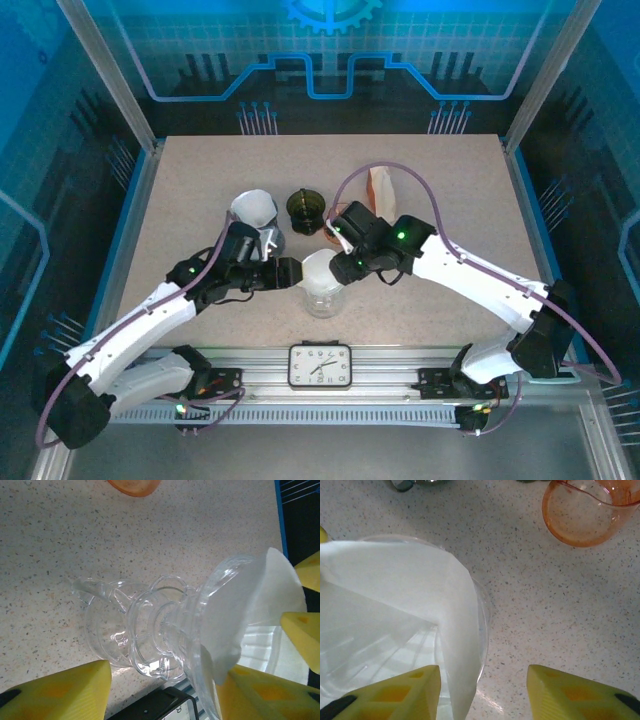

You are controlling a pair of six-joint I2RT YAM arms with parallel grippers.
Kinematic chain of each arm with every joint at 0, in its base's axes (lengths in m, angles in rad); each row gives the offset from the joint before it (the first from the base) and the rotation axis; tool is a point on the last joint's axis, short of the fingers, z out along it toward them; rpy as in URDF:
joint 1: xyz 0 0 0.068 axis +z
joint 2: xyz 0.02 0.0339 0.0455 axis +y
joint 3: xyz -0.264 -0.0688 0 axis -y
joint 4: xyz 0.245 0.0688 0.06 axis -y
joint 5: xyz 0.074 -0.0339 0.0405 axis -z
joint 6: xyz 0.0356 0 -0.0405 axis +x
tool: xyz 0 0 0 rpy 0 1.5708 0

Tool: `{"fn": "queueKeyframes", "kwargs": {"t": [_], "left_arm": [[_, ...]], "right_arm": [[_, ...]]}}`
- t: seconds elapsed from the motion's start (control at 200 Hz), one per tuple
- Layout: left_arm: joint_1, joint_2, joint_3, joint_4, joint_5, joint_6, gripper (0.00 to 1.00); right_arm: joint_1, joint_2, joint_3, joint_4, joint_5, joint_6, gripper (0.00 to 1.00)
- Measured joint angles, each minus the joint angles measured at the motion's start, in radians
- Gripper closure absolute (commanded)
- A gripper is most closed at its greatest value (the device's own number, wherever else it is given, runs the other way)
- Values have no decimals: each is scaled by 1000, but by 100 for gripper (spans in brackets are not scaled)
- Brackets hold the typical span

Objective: Place the coffee filter in the dripper

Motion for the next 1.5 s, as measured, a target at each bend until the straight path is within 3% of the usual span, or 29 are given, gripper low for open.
{"fn": "queueKeyframes", "kwargs": {"t": [0.36,0.665,0.77,0.855,1.111,1.501], "left_arm": [[5,-33,1,7,0,-2,33],[5,11,6,13,-1,-7,61],[5,11,6,17,0,-7,59],[5,11,6,17,0,-9,54],[5,11,6,17,0,-8,52],[5,11,6,18,0,-8,51]], "right_arm": [[0,0,-16,6,-3,5,58],[0,0,-16,6,-3,6,55],[2,0,-16,6,-3,9,37],[6,2,-12,6,-4,-4,32],[10,99,88,19,-20,-30,31],[12,210,90,26,-22,-51,31]]}}
